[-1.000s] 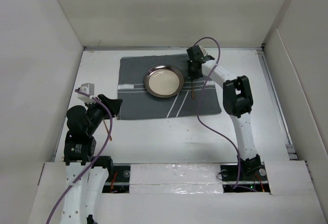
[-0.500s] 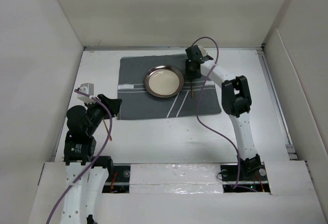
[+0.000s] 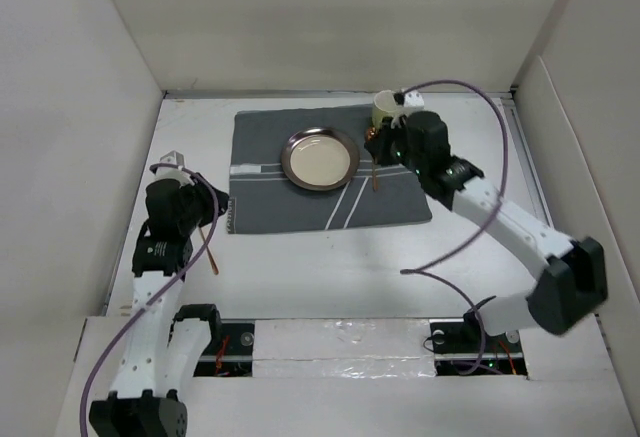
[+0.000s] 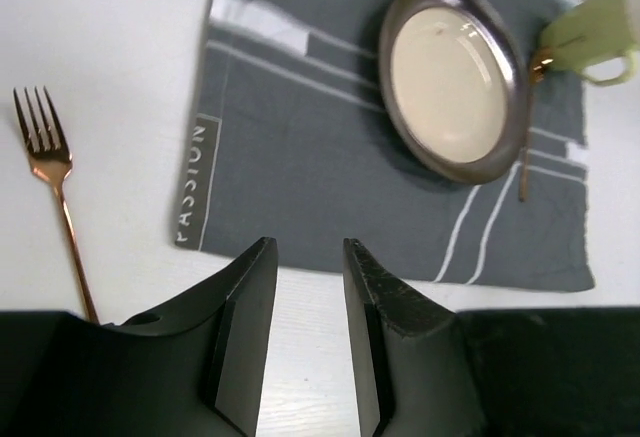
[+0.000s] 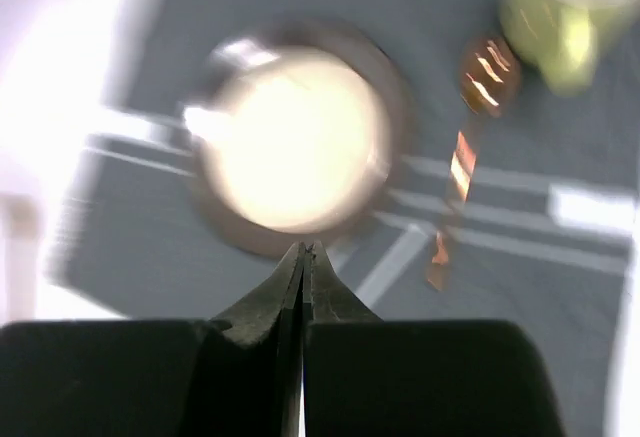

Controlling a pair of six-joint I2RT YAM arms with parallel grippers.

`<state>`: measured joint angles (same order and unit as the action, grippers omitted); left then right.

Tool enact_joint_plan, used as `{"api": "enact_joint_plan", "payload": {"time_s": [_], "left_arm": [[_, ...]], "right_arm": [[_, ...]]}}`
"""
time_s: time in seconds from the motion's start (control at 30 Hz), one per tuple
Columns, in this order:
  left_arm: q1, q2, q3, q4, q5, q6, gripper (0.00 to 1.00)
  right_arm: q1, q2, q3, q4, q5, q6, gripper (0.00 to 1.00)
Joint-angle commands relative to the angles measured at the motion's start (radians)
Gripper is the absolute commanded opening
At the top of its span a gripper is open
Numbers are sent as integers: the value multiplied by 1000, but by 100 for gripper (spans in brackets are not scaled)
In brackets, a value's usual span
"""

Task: Set the dinner table for one person

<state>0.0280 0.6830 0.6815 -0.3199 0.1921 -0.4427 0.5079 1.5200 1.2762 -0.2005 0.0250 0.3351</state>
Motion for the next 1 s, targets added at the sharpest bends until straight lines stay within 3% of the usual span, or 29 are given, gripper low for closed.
{"api": "enact_joint_plan", "payload": {"time_s": [0.0, 0.17, 0.27, 0.4, 0.43, 0.47, 0.53, 0.67, 0.97], "left_arm": [[4, 90, 53, -8, -40, -8, 30], [4, 214, 111, -67, -143, -24, 18], [4, 280, 212, -137, -235, -28, 12], [4, 378, 303, -292, -230, -33, 11], [13, 392, 314, -342, -256, -28, 13], [33, 421, 320, -361, -272, -16, 22], [88, 464, 345, -404, -264, 19, 26], [89, 625, 337, -404, -221, 61, 42], [89, 895, 365, -424, -279, 65, 45]], "right_arm": [[73, -141, -266, 332, -100, 47, 0], [208, -222, -468, 443, -91, 84, 0], [239, -244, -431, 360, -105, 44, 0], [259, -297, -435, 314, 2, 22, 0], [259, -308, -443, 317, 21, 19, 0], [259, -322, -451, 316, 29, 21, 0], [247, -366, -477, 316, 44, 21, 0], [199, -429, -534, 363, 47, 39, 0], [118, -457, -557, 366, -51, 65, 0]]}}
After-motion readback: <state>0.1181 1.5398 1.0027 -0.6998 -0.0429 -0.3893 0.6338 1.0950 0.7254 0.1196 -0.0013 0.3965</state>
